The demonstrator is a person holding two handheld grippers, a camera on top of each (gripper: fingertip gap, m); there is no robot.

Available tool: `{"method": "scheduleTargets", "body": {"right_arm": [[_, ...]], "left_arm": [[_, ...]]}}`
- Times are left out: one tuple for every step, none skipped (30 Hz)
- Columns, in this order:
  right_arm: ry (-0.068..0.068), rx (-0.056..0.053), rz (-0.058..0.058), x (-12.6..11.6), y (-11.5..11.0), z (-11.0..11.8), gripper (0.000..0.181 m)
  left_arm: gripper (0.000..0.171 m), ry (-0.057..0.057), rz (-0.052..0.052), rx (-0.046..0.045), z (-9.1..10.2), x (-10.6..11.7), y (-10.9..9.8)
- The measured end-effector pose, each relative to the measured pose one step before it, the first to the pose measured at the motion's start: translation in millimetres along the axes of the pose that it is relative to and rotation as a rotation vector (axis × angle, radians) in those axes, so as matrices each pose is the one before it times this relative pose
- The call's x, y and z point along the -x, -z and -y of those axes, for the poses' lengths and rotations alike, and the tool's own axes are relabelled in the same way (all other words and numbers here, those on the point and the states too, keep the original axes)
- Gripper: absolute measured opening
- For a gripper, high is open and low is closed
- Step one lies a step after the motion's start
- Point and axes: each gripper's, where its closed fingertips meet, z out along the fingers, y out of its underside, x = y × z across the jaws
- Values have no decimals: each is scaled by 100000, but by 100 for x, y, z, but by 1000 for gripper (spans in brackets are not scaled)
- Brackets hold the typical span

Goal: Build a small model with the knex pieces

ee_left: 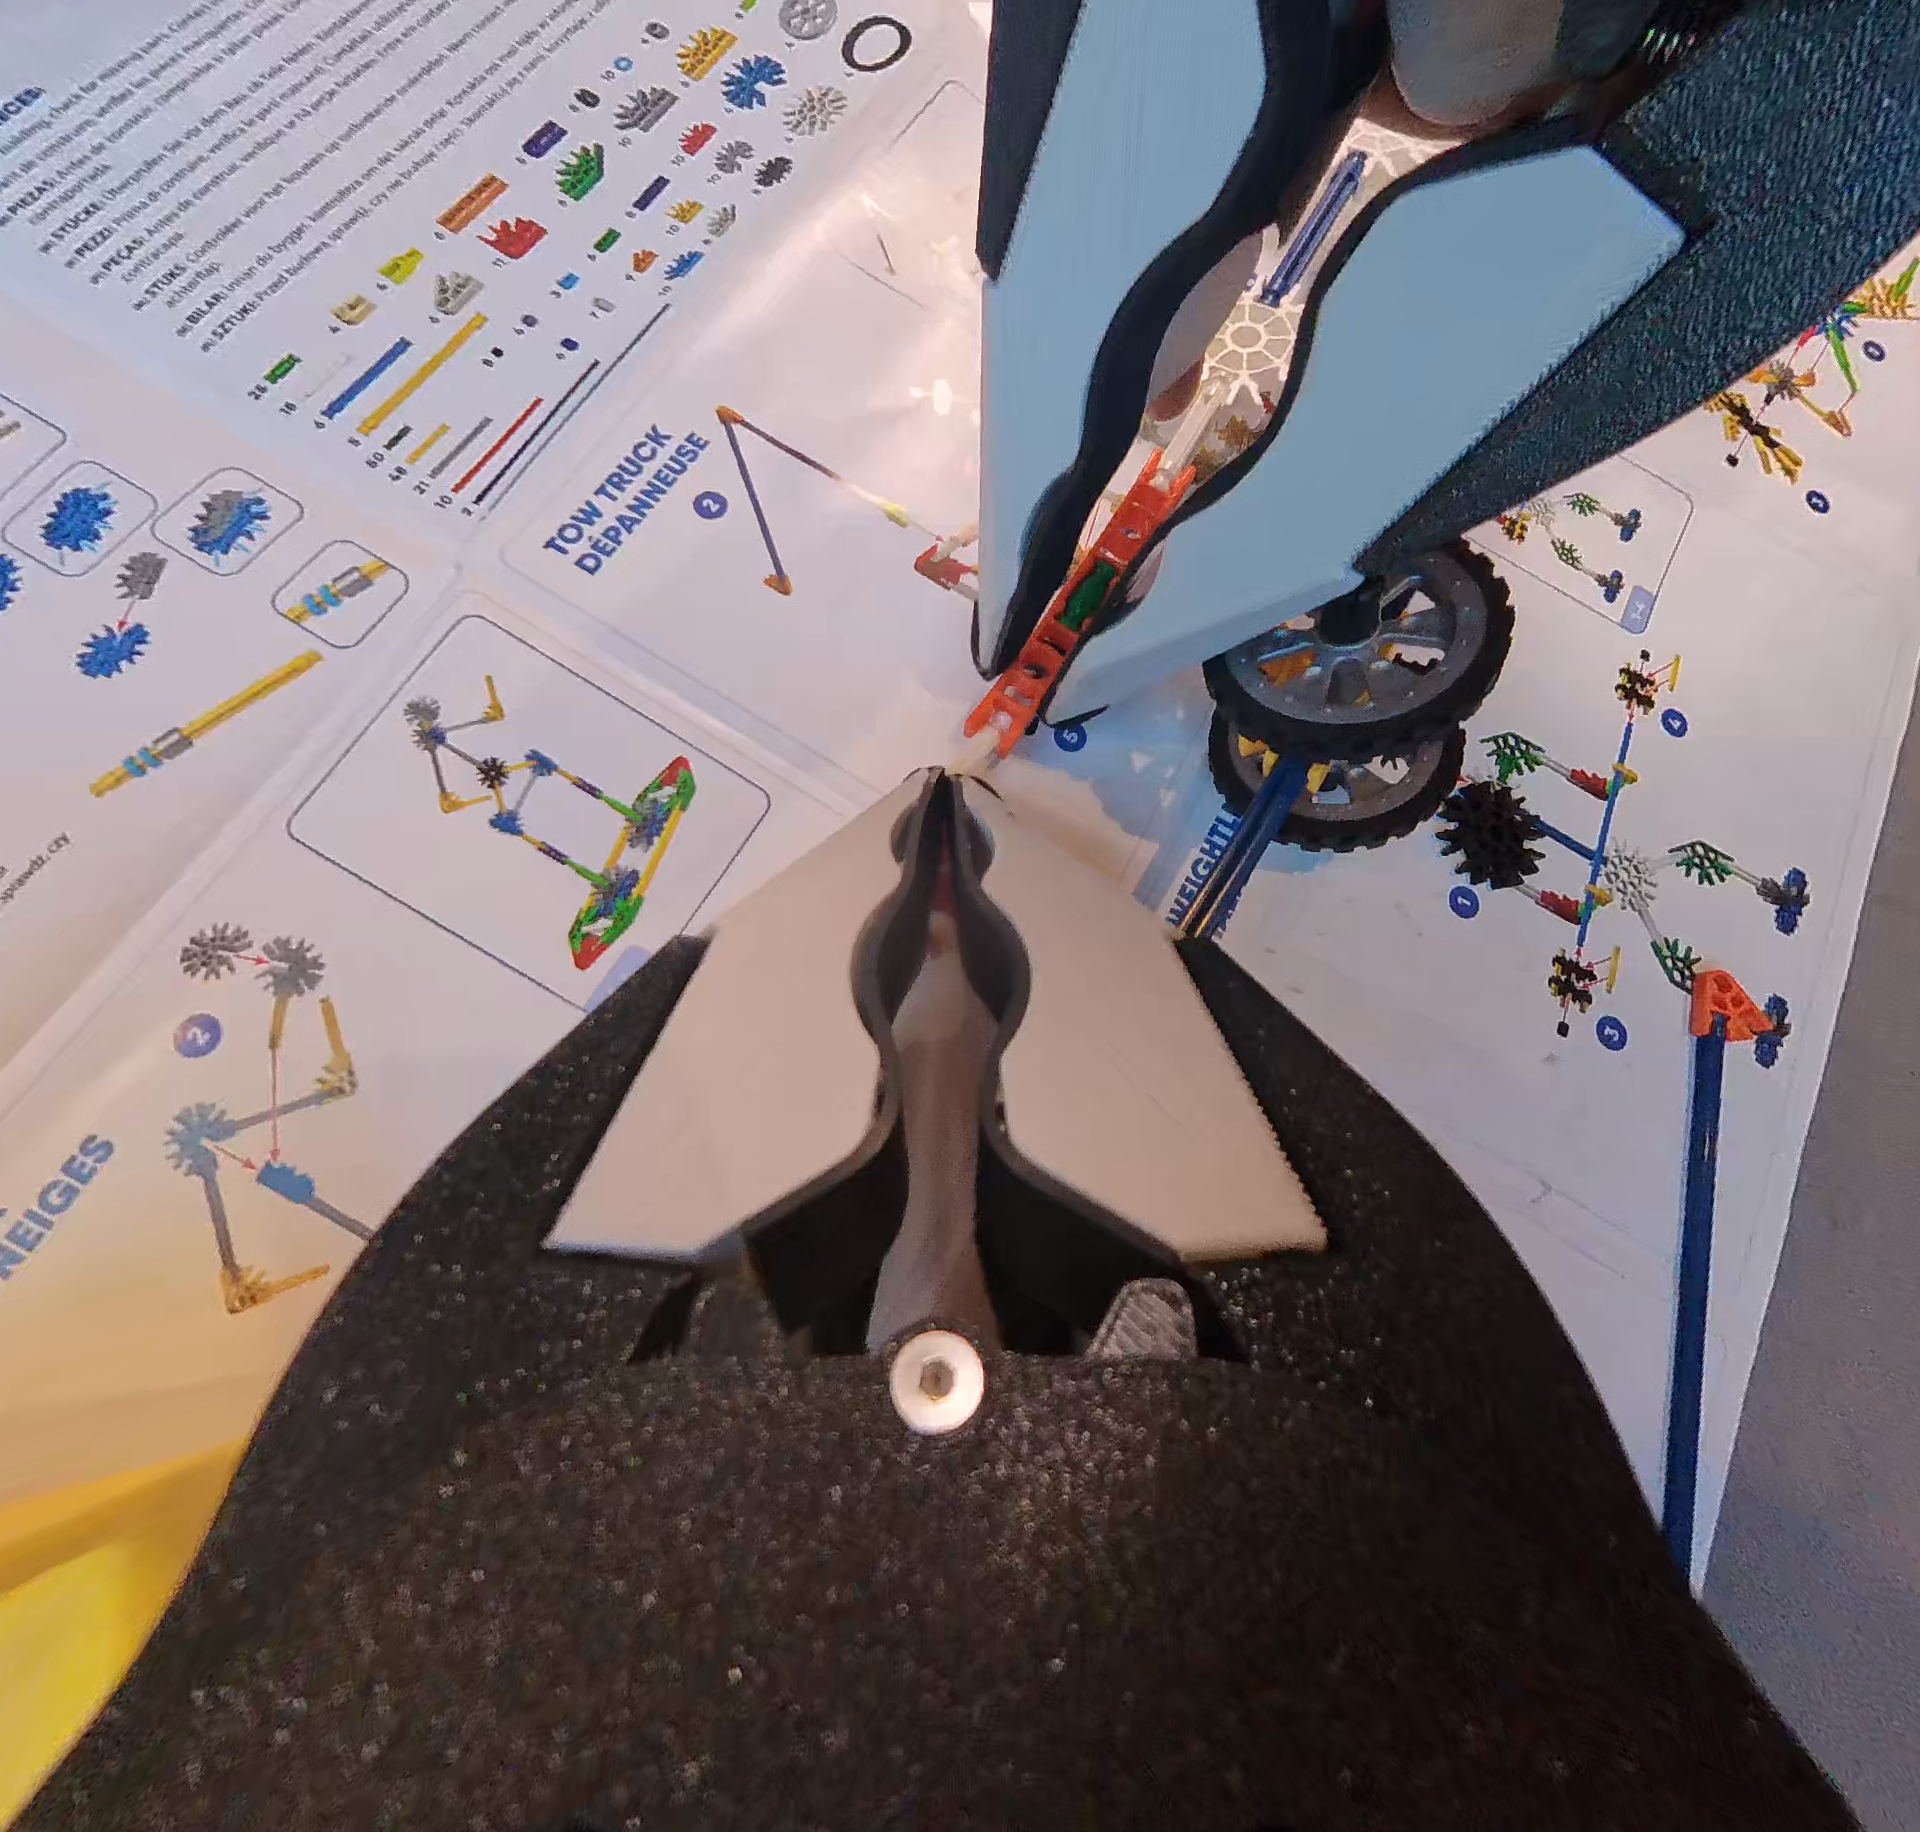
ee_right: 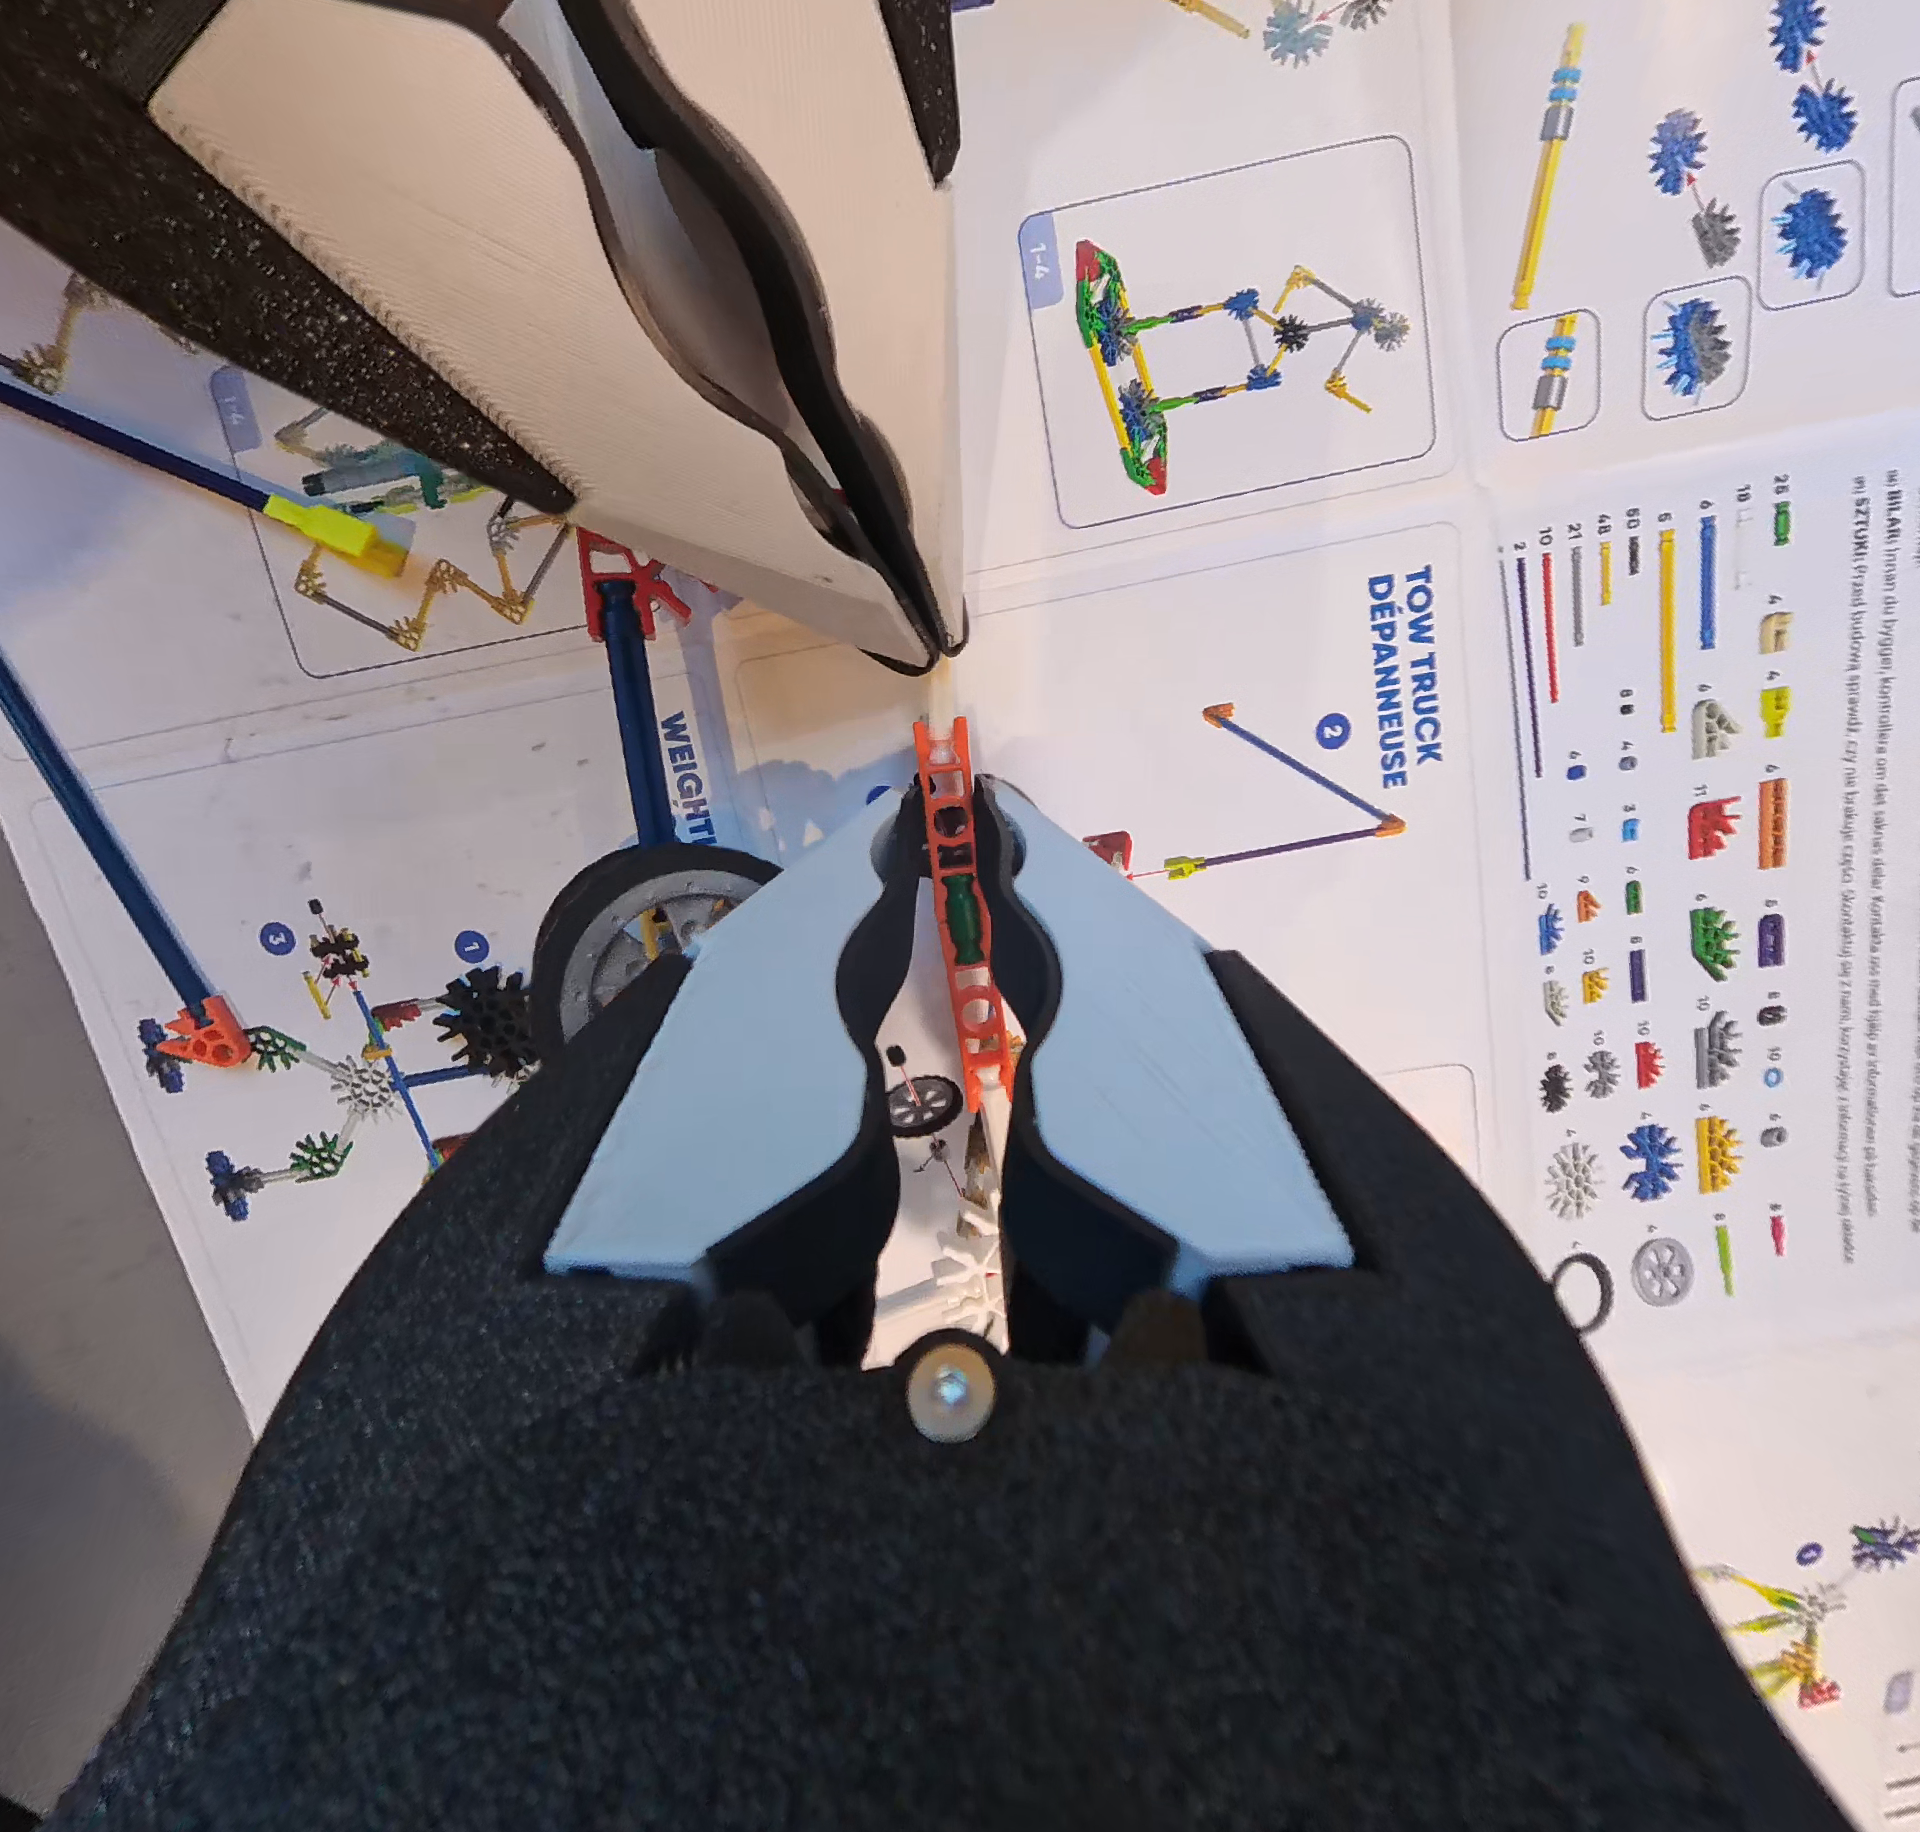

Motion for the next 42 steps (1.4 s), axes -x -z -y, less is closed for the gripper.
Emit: {"method": "scheduleTargets", "body": {"right_arm": [[-430, 578, -576, 5, -15, 3, 7], [-320, 254, -176, -7, -8, -25, 7], [-1284, 208, 206, 7, -35, -14, 7], [-67, 421, -101, 20, -35, -32, 7], [616, 691, -372, 1, -46, -18, 6], [384, 752, -295, 19, -157, -29, 6], [-25, 1529, 446, 55, -83, -156, 7], [202, -64, 314, -13, -4, 96, 6], [401, -43, -26, 2, -8, -8, 6], [-161, -236, 78, 7, -7, -23, 6], [-254, -22, 364, -1, 1, -5, 6], [4, 441, 353, -3, -15, 6, 6], [199, 663, 225, 8, -10, 6, 6], [-14, 406, 375, 3, -4, 5, 6], [-271, -76, 471, 5, -11, -3, 7], [-515, -412, 375, -9, 1, 7, 7], [-350, -463, 152, 1, -1, 8, 7], [647, -765, 102, 5, -3, 25, 7], [755, -1712, 403, -4, 8, 41, 7], [-851, -2249, 985, -10, 15, 29, 8], [-1545, -1809, 1590, -4, 65, -15, 8], [196, -1317, 1293, -95, 278, -54, 13], [507, -2105, 600, -262, 628, 137, 17], [-670, -4079, 1398, -217, 933, 487, 17], [-1374, -4623, 1986, -101, 1116, 619, 17], [-548, -2991, 686, -206, 1161, 371, 17], [1591, -838, 316, -69, 1054, -28, 17], [2960, 637, -164, 41, 857, -382, 17], [3554, 1974, -1835, -78, 616, -667, 17], [4444, 3447, -2473, -76, 355, -953, 17], [4917, 4228, -1418, 138, 119, -1077, 18], [4329, 3246, -455, 333, -104, -882, 18], [2814, 2590, -314, 298, -277, -673, 19], [1847, 1935, -73, 240, -437, -417, 21], [1339, 1331, 345, 224, -574, -248, 23], [800, 1363, -291, 16, -702, -190, 23], [731, 2240, 295, 13, -803, -337, 23], [988, 2682, 680, 61, -771, -404, 21], [955, 676, -18, 36, -475, -112, 7], [539, -1011, -63, 1, 33, 159, 6], [-795, -652, -61, -7, 307, 128, 6], [-386, -1339, -1540, -117, 465, 185, 6]], "left_arm": [[0, -342, 517, -159, -6, -6, 0], [0, -126, 307, -14, -1, -6, -8], [0, 80, 189, -74, -6, 3, -5], [0, 90, 115, -81, -1, -1, 6], [0, -70, 79, -1, -10, 3, -6], [0, 24, -148, -1, 6, -17, -6], [0, 193, -350, 7, 2, -5, 7], [0, 204, -758, 36, 17, -2, 0], [0, 109, -1254, -149, 38, -4, 7], [0, 58, -1850, -178, 51, -49, 36], [0, -481, -2693, -923, 228, -187, 122], [0, -1364, -1957, -2627, 597, -167, 243], [2, -2560, -1485, -2758, 723, -203, 222], [5, -3013, -593, -907, 484, -142, 4], [12, -3486, -276, 2441, -48, -114, -314], [13, -3773, -897, 5162, -554, -173, -510], [14, -2992, -659, 4200, -504, -64, -494], [6, -1902, -653, 994, -143, 5, -265], [0, -374, -425, -319, -20, 79, -90], [0, 345, -464, -235, -44, 41, -26], [0, -698, 343, 312, -77, 14, 6], [0, -1582, 1187, 663, -42, 10, 4], [0, -678, 1216, 747, 8, 16, -15], [0, 329, 666, 253, 35, 7, 15], [0, 987, -59, -551, 66, 11, 62], [0, 1564, -609, -1675, 162, 32, 144], [0, 2052, -350, -2239, 208, 121, 274], [0, 2234, 503, -2166, 226, 286, 437], [6, 2181, -131, -2163, 304, 181, 599], [10, 2210, -730, -1894, 293, 63, 658], [13, 2047, -592, -994, 154, 46, 578], [18, 1968, -68, 890, -159, 112, 395], [24, 2110, 312, 2942, -507, 181, 165], [29, 2213, 133, 3802, -671, 143, -40], [33, 2234, -135, 2901, -594, 82, -169], [34, 2661, -580, 1057, -357, 13, -208], [34, 3162, -1640, -144, -187, -142, -216], [34, 3347, -1934, -541, -131, -192, -127], [35, 3014, -877, -849, -56, -59, 15], [36, 2168, 162, -1600, 45, 42, 221], [37, 1818, 323, -2136, 98, 75, 404], [37, 2455, -70, -2478, 128, 48, 472]]}}
